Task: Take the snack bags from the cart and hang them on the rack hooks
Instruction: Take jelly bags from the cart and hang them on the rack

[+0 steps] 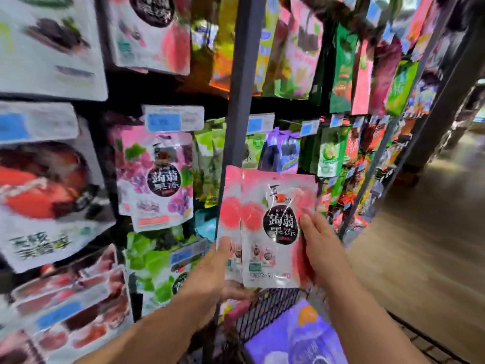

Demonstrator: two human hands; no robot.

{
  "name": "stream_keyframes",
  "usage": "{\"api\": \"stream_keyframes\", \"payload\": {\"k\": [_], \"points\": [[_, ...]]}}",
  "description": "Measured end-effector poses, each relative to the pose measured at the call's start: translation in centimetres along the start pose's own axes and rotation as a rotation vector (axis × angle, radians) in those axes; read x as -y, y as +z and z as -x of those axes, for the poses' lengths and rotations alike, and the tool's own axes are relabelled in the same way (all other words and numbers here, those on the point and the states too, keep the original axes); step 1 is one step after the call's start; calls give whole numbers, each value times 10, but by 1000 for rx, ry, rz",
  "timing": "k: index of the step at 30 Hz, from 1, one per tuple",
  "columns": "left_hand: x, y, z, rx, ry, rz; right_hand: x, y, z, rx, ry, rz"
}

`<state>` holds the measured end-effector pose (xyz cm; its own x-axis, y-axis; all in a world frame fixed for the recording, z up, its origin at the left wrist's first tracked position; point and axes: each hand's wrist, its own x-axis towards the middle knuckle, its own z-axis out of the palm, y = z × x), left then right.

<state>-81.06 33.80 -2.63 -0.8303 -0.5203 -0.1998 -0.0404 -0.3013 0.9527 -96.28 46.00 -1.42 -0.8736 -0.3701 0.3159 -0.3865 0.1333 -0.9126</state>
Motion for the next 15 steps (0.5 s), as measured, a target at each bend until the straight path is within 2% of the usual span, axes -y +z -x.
{"api": "stream_keyframes", "payload": {"k": [4,8,15], "points": [[-22,-16,7,-16,80,81,36,21,-8,45,-95,44],[-32,-26,15,-3,197,54,62,38,-12,113,-184,30],[-61,-33,24,-65,301,222,102,61,-20,288,-169,-140]]}}
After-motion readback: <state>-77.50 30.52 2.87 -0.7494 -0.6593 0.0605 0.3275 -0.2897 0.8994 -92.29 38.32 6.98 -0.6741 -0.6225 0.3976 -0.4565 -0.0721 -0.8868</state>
